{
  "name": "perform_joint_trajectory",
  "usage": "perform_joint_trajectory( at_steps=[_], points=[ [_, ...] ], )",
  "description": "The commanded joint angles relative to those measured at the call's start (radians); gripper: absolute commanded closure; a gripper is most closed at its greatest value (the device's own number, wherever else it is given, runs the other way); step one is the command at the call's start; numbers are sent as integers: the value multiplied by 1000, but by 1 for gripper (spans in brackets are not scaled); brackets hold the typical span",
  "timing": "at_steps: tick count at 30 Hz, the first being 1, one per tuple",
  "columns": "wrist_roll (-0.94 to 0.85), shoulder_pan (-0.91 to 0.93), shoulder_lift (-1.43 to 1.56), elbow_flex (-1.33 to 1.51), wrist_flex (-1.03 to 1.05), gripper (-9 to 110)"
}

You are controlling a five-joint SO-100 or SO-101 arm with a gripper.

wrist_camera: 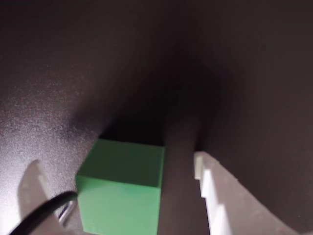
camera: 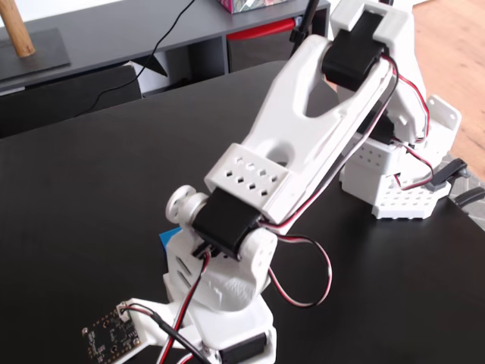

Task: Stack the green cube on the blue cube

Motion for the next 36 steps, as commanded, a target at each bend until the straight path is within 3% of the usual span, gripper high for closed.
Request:
perform_joint_trajectory(
  at_steps=[1,7,22,36],
  points=[
    [3,14,55,2,38,75],
    [25,12,89,17,71,89],
    [54,-9,337,123,150,90],
    [-109,133,627,124,331,90]
  ],
)
